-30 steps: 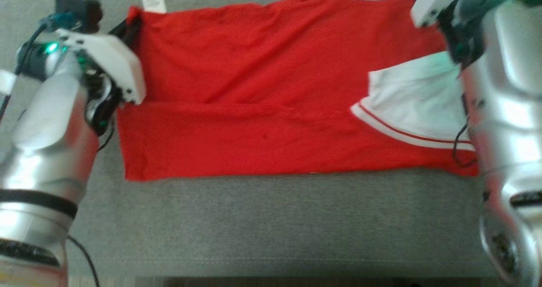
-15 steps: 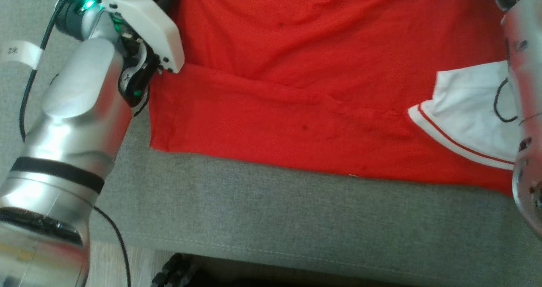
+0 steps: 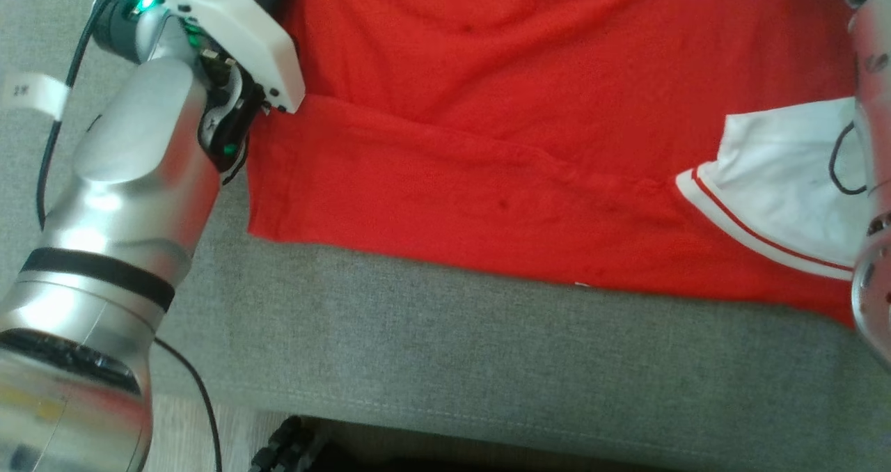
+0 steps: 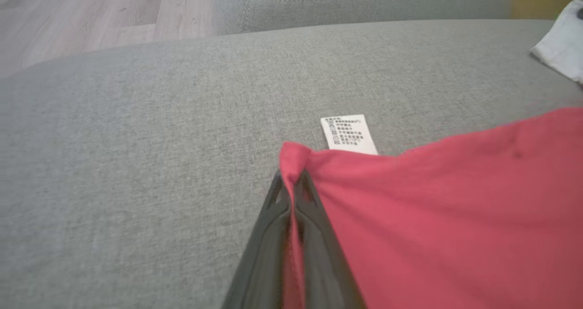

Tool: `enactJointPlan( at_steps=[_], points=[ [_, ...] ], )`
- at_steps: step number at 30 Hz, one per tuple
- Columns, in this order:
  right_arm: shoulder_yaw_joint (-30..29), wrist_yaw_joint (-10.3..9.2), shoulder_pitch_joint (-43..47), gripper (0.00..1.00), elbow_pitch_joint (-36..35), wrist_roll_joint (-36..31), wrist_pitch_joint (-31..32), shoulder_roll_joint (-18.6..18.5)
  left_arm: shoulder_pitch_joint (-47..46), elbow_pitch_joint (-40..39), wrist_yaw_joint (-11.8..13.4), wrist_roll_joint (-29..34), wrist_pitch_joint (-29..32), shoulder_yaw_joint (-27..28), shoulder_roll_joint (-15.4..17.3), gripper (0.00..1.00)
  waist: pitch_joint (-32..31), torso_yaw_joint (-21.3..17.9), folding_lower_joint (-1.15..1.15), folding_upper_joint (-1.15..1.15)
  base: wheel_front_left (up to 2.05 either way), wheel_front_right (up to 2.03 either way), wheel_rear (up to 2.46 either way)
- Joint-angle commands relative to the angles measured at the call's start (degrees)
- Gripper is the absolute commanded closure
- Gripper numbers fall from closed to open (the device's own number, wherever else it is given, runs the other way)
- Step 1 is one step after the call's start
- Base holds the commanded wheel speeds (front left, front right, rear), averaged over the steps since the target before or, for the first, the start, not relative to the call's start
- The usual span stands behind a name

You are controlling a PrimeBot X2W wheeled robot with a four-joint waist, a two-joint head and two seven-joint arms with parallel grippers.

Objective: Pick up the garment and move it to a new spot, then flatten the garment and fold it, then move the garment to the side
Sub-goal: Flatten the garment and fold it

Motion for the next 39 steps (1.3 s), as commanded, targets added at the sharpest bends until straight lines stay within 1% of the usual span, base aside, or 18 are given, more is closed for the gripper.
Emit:
enactJointPlan(
  at_steps=[1,4,9,12,15,18,22,23,24,27,33,39],
  points=[
    [-0.4,0.19,-0.8,1.0,-2.9,-0.7,-2.3,0.9,-2.4,-0.1,0.2,-0.3,-1.1,1.5,2.6,1.0,-0.5,-0.3,-0.01,0.0,0.0,0.0,0.0],
    [-2.5,0.19,-0.7,1.0,-4.2,-1.9,-7.1,0.8,-3.0,0.8,0.5,-0.1,-2.8,1.8,2.6,1.0,-1.3,-0.7,-0.01,0.0,0.0,0.0,0.0],
    [-5.3,0.19,-1.2,1.0,-5.0,-3.2,-13.6,2.1,-3.9,1.1,1.7,0.7,-4.9,2.6,3.0,1.0,-2.4,-1.9,-0.01,0.0,0.0,0.0,0.0],
    [-5.6,0.19,-1.3,1.0,-4.2,-2.9,-16.3,3.0,-3.7,0.9,2.5,1.1,-5.4,3.5,3.7,1.0,-3.1,-3.1,-0.01,0.0,0.0,0.0,0.0],
    [-4.9,0.19,-0.5,1.0,-2.6,-1.1,-18.9,3.9,-2.6,0.1,3.2,1.7,-5.6,4.5,4.4,1.0,-4.1,-4.4,-0.01,0.0,0.0,0.0,0.0],
    [-3.7,0.19,1.4,1.0,-1.4,2.1,-22.0,4.6,-0.3,-2.8,4.6,2.9,-5.6,6.5,5.3,1.0,-5.4,-5.7,-0.01,0.0,0.0,0.0,0.0],
    [-0.5,0.19,5.7,1.0,-0.8,7.5,-25.8,5.1,5.3,-6.2,5.9,4.5,-5.6,9.1,6.3,1.0,-8.0,-7.4,-0.01,0.0,0.0,0.0,0.0],
    [0.6,0.19,7.0,1.0,-0.9,9.0,-26.5,5.2,7.0,-6.9,6.1,5.0,-5.6,9.6,6.4,1.0,-8.6,-7.9,-0.01,0.0,0.0,0.0,0.0],
    [0.6,0.19,7.0,1.0,-0.9,9.0,-26.5,5.2,7.0,-6.9,6.1,5.0,-5.6,9.6,6.4,1.0,-8.6,-7.9,-0.01,0.0,0.0,0.0,0.0],
    [4.5,0.19,11.7,1.0,-2.1,14.0,-27.9,5.5,11.6,-8.9,6.9,6.4,-5.6,11.3,6.8,1.0,-10.5,-9.2,-0.01,0.0,0.0,0.0,0.0],
    [11.2,0.19,23.1,1.0,-10.0,25.1,-28.4,5.6,20.6,-12.2,8.3,7.8,-5.6,16.1,6.8,1.0,-14.1,-11.5,-0.01,0.0,0.0,0.0,0.0],
    [13.3,0.19,35.3,1.0,-20.3,32.7,-26.1,4.8,27.1,-14.1,9.0,9.8,-5.6,19.8,6.0,1.0,-16.8,-12.9,-0.01,0.0,0.0,0.0,0.0]
  ],
)
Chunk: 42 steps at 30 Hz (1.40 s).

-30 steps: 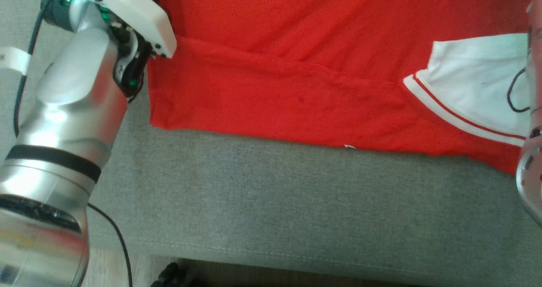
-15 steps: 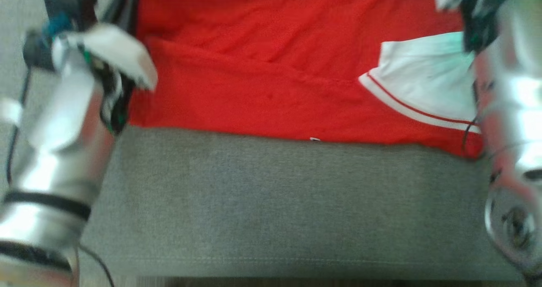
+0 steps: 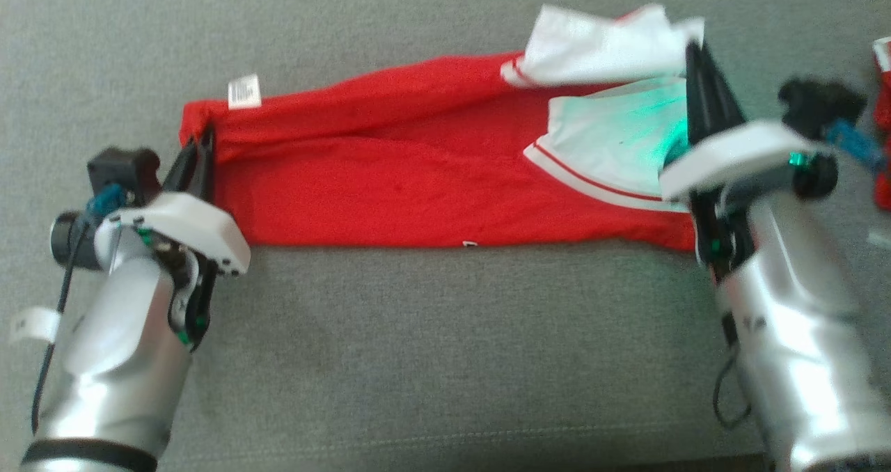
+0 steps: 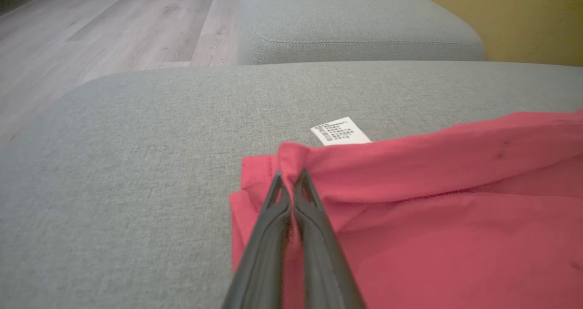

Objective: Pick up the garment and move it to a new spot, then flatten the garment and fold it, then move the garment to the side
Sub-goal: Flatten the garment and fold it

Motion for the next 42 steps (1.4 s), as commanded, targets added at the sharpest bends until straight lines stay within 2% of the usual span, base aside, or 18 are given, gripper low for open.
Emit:
enactJointPlan(
  at_steps=[1,9,10,11,12,13,14,19,23,28,36,42],
  points=[
    [1.0,0.19,2.2,1.0,-4.1,1.5,0.8,0.4,-0.2,-2.0,0.4,0.8,-0.7,3.0,1.8,1.0,-1.3,-0.8,0.0,0.0,0.0,0.0,0.0],
    [0.5,0.19,15.0,1.0,-13.8,4.7,5.1,1.1,4.4,-2.4,0.3,3.7,-0.7,6.9,0.3,1.0,-3.5,-1.7,0.0,0.0,0.0,0.0,0.0],
    [0.6,0.19,16.0,1.0,-14.3,4.5,5.4,1.2,4.9,-2.4,0.3,4.2,-0.7,7.2,0.0,0.92,-3.7,-1.8,0.0,0.0,0.0,0.0,0.0],
    [0.5,0.19,16.9,1.0,-14.8,4.2,5.5,1.3,5.4,-2.5,0.5,4.6,-0.7,7.6,-0.2,0.62,-4.0,-1.8,0.0,0.0,0.0,0.0,0.0],
    [0.3,0.19,17.7,1.0,-15.1,4.1,5.7,1.3,6.1,-2.6,0.7,5.1,-0.7,8.0,-0.5,0.06,-4.2,-1.8,0.0,0.0,0.0,0.0,0.0],
    [-0.4,0.19,18.4,0.8,-15.3,4.1,5.6,1.4,6.8,-2.7,1.1,5.6,-0.7,8.5,-0.9,0.0,-4.6,-1.7,0.0,0.0,0.0,0.0,0.0],
    [-1.1,0.19,19.3,0.0,-15.6,3.0,5.3,1.4,8.3,-4.0,2.5,6.5,-0.7,10.0,-1.6,0.0,-5.1,-1.4,0.0,0.0,0.0,0.0,0.0],
    [-3.3,0.19,20.5,0.0,-15.9,2.2,4.3,1.5,14.2,-10.5,5.7,8.9,-0.7,14.7,-4.7,0.0,-6.7,0.2,0.0,0.0,0.0,0.0,0.0],
    [-4.9,0.19,20.4,0.0,-14.9,0.9,3.5,1.5,19.1,-15.9,6.0,10.9,-0.7,17.4,-7.6,0.0,-7.4,2.0,0.0,0.0,0.0,0.0,0.0],
    [-7.8,0.19,19.2,0.0,-11.3,-3.3,3.8,1.5,23.3,-19.9,4.8,12.4,-0.7,19.2,-10.4,0.0,-7.5,5.0,0.0,0.0,0.0,0.0,0.0],
    [-13.4,0.19,16.8,0.0,-5.1,-9.1,4.3,1.5,24.8,-21.7,3.1,13.8,-0.7,20.1,-11.9,0.0,-6.9,9.1,0.0,0.0,0.0,0.0,0.0],
    [-16.1,0.19,15.7,0.0,1.0,-12.3,5.5,1.5,24.9,-21.9,2.4,14.5,-0.7,20.6,-12.3,0.0,-6.7,10.8,0.0,0.0,0.0,0.0,0.0]
  ],
)
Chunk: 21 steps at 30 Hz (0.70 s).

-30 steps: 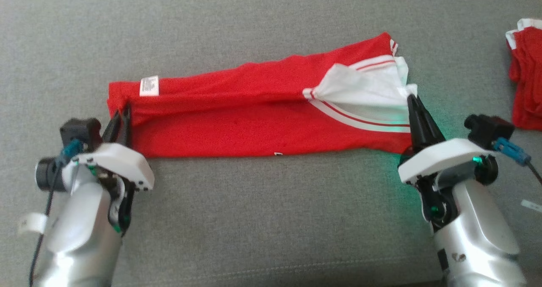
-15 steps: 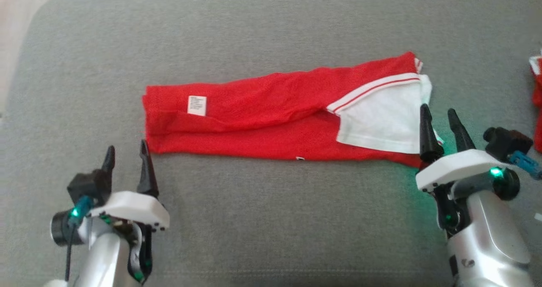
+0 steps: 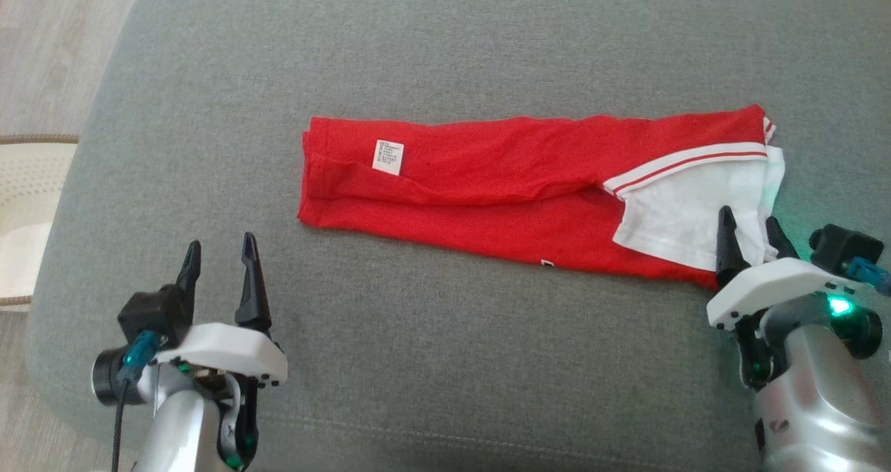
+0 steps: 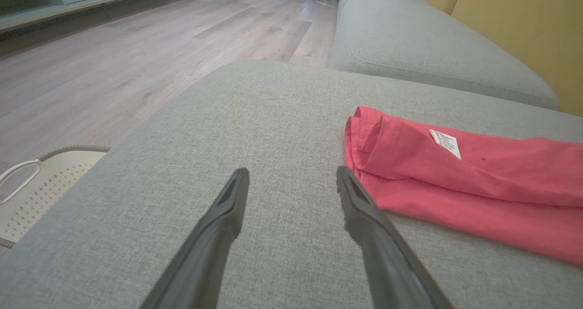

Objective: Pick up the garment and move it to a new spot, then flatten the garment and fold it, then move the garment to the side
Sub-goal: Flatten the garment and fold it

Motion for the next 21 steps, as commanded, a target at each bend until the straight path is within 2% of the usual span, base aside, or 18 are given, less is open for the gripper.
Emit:
enactJointPlan(
  at_steps=[1,3,5,7,8,9,14,21],
  points=[
    [1.5,0.19,-1.4,0.0,0.0,-0.3,0.7,0.2,-0.9,-1.8,-0.1,0.3,-0.7,2.1,0.3,0.0,0.1,0.2,0.0,0.0,0.0,0.0,0.0],
    [2.2,0.19,-1.6,0.0,1.9,0.7,1.1,0.2,-1.0,-1.8,-0.3,0.3,-0.7,2.1,0.3,0.0,0.2,0.5,0.0,0.0,0.0,0.0,0.0],
    [3.8,0.19,-1.9,0.21,3.5,2.2,1.5,0.2,-1.1,-1.7,-0.4,0.1,-0.7,1.9,0.3,0.0,0.3,0.6,0.0,0.0,0.0,0.0,0.0],
    [6.2,0.19,-2.3,0.55,4.7,4.7,1.8,0.2,-1.2,-1.7,-0.4,-0.3,-0.7,1.6,0.3,0.0,0.4,0.7,0.0,0.0,0.0,0.0,0.0],
    [7.5,0.19,-2.4,0.8,5.2,5.7,1.9,0.2,-1.2,-1.7,-0.4,-0.4,-0.7,1.4,0.3,0.0,0.4,0.7,0.0,0.0,0.0,0.0,0.0],
    [8.7,0.19,-2.5,1.0,5.6,6.7,2.1,0.2,-1.2,-1.7,-0.3,-0.5,-0.7,1.2,0.3,0.0,0.4,0.7,0.0,0.0,0.0,0.0,0.0],
    [11.3,0.19,-3.4,1.0,7.1,9.8,0.5,0.2,-1.4,-1.4,-0.2,-0.6,-0.7,0.3,0.3,0.0,0.3,0.5,0.0,0.0,0.0,0.0,0.0],
    [7.6,0.19,-5.4,1.0,8.2,8.9,-4.8,0.0,-0.8,-1.4,-0.2,-0.8,-0.7,-1.6,0.3,0.0,-1.0,-2.0,0.0,0.0,0.0,0.0,0.0]
  ],
)
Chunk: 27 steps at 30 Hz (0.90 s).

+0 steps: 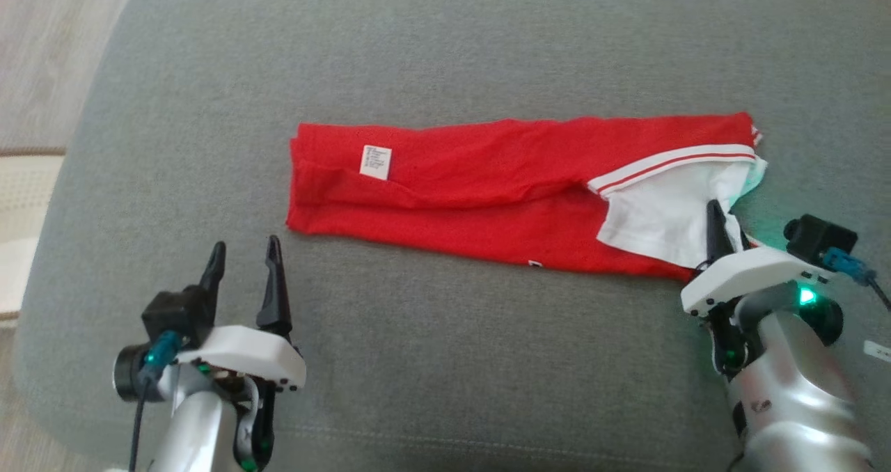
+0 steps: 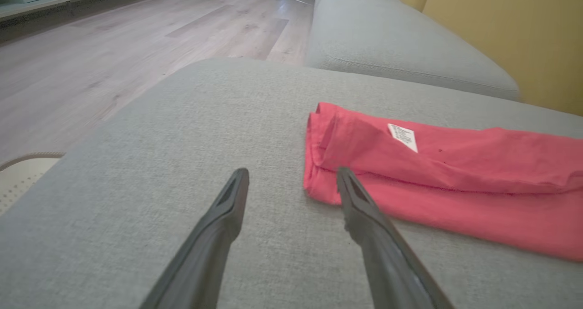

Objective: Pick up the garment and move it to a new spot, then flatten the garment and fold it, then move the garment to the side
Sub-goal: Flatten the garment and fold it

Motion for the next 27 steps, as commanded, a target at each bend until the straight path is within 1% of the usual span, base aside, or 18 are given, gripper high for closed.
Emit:
enactJointPlan(
  at_steps=[1,9,11,15,17,21,27],
  points=[
    [0.1,0.29,-0.7,1.0,-0.5,-0.9,-1.1,0.4,-0.7,-1.5,0.2,-0.2,-0.7,0.9,0.5,0.0,-0.7,-1.5,0.0,0.0,0.0,0.0,0.0],
    [-4.0,0.29,-1.9,1.0,-4.0,-2.1,-2.0,-3.5,-0.6,-1.9,0.3,-0.8,-0.7,-1.5,0.5,0.0,-1.4,-5.2,0.0,0.0,0.0,0.0,0.0],
    [-4.2,0.29,-2.1,1.0,-4.8,-2.4,-1.9,-3.9,-0.6,-1.9,0.3,-0.8,-0.7,-1.8,0.5,0.0,-1.4,-5.6,0.0,0.0,0.0,0.0,0.0],
    [-3.8,0.29,-2.8,1.0,-9.0,-3.1,-0.8,-4.4,-0.7,-1.9,0.4,-1.2,-0.7,-2.7,0.5,0.0,-1.5,-6.4,0.0,0.0,0.0,0.0,0.0],
    [-2.1,0.29,-2.9,1.0,-11.7,-2.5,0.5,-3.6,-0.7,-1.9,0.5,-1.4,-0.7,-3.2,0.5,0.0,-1.6,-6.6,0.0,0.0,0.0,0.0,0.0],
    [3.6,0.29,-1.6,1.0,-18.0,-0.6,3.6,-1.8,-0.7,-1.8,0.5,-1.7,-0.7,-4.4,0.5,0.0,-1.7,-6.0,0.0,0.0,0.0,0.0,0.0],
    [14.7,0.29,1.9,1.0,-26.0,3.5,9.1,0.0,-1.1,-1.5,0.5,-2.2,-0.7,-6.2,0.5,0.0,-1.5,-2.8,0.0,0.0,0.0,0.0,0.0]
  ],
)
